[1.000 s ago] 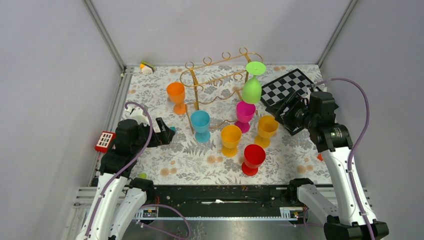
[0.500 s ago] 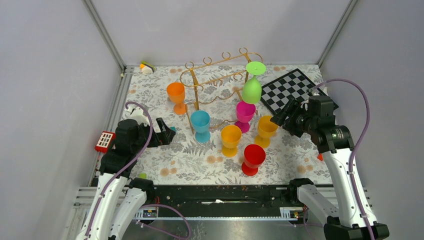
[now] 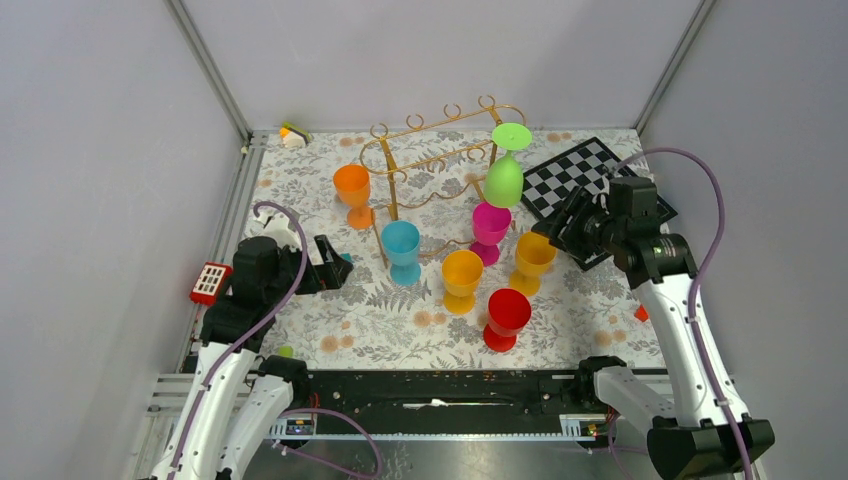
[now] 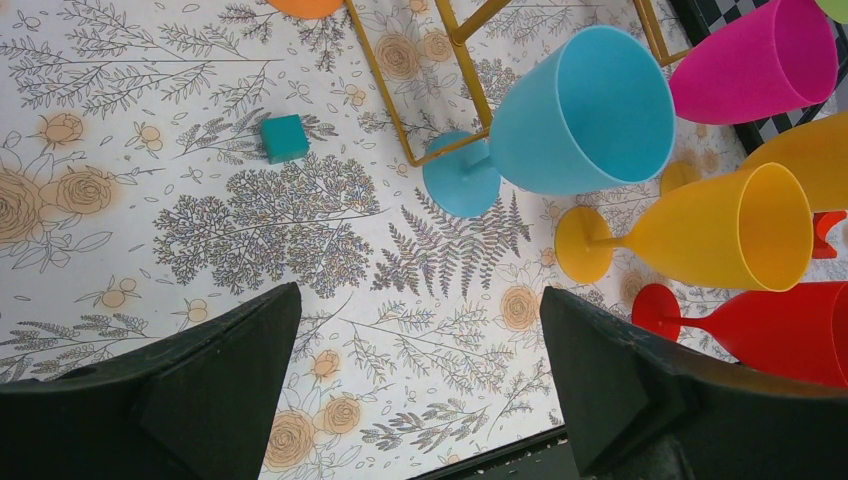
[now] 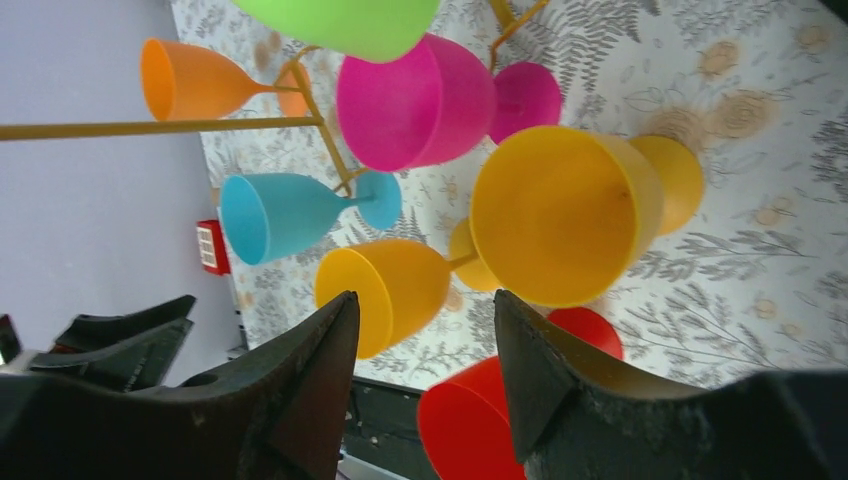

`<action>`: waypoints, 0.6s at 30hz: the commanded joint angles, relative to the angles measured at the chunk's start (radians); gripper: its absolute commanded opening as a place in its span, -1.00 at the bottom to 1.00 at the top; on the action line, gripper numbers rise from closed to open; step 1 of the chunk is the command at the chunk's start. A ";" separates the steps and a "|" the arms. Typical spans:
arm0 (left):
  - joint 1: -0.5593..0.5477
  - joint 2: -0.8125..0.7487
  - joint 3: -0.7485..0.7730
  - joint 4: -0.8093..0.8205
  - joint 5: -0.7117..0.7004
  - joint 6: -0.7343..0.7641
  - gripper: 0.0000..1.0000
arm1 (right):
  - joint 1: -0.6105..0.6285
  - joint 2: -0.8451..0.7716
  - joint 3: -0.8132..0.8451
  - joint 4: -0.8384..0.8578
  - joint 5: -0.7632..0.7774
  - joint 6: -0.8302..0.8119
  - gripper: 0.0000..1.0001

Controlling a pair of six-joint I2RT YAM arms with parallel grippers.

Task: Place the wine glass upside down on the wine glass rack
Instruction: Pick up the wine glass at the center of the board.

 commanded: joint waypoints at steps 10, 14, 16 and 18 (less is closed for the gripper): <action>-0.002 0.005 0.001 0.059 0.035 0.009 0.97 | -0.005 0.250 0.067 0.234 -0.086 0.144 0.05; -0.002 0.008 0.002 0.060 0.035 0.010 0.97 | -0.005 0.296 0.093 0.229 -0.049 0.104 0.05; -0.002 0.009 0.001 0.061 0.035 0.010 0.97 | -0.005 0.314 0.091 0.232 -0.040 0.091 0.05; -0.002 0.010 0.000 0.061 0.034 0.010 0.98 | -0.005 0.332 0.085 0.245 -0.048 0.086 0.04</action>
